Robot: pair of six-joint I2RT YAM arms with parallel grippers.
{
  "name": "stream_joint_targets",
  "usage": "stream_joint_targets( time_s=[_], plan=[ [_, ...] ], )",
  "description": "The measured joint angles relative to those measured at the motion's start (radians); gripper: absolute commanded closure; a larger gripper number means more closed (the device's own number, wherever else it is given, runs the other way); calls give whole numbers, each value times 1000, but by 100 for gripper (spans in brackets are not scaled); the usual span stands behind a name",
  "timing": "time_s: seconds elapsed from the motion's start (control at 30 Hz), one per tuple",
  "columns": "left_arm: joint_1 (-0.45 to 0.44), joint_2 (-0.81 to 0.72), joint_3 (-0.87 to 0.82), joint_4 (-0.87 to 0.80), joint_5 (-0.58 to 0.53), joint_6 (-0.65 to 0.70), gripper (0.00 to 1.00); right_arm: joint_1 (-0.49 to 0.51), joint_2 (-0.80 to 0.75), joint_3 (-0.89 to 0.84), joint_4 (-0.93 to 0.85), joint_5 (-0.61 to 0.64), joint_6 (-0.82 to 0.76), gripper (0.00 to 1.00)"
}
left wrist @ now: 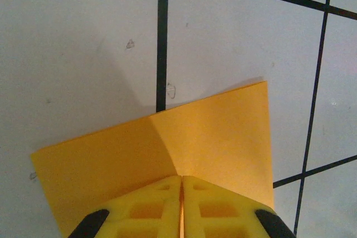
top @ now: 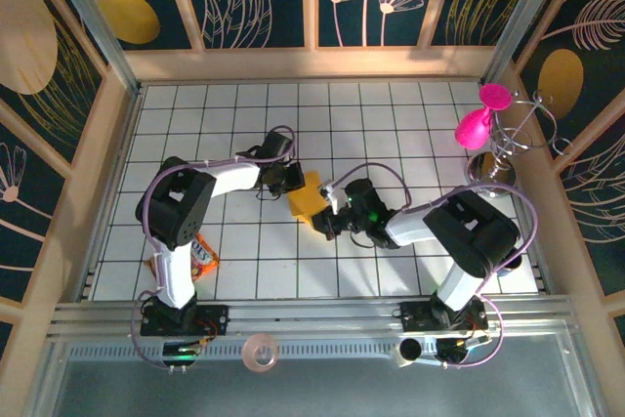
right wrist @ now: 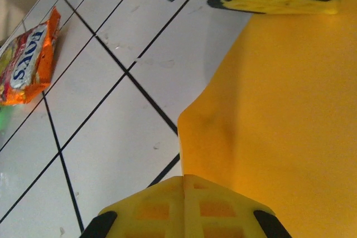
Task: Fold a paper plane with a square sheet of paper (pick it up from the middle)
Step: Third fold the triangle at the center of the table.
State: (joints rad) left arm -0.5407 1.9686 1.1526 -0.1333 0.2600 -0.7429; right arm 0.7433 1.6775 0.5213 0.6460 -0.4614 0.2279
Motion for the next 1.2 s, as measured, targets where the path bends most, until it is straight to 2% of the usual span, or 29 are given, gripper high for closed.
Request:
stream_joint_targets(
  time_s=[0.67,1.2],
  plan=[
    [-3,23,35,-15,0,41,92,-42,14,58,-84,145,45,100],
    [-3,23,35,-14,0,44,93,-42,41,75,-115,185,48,100]
  ],
)
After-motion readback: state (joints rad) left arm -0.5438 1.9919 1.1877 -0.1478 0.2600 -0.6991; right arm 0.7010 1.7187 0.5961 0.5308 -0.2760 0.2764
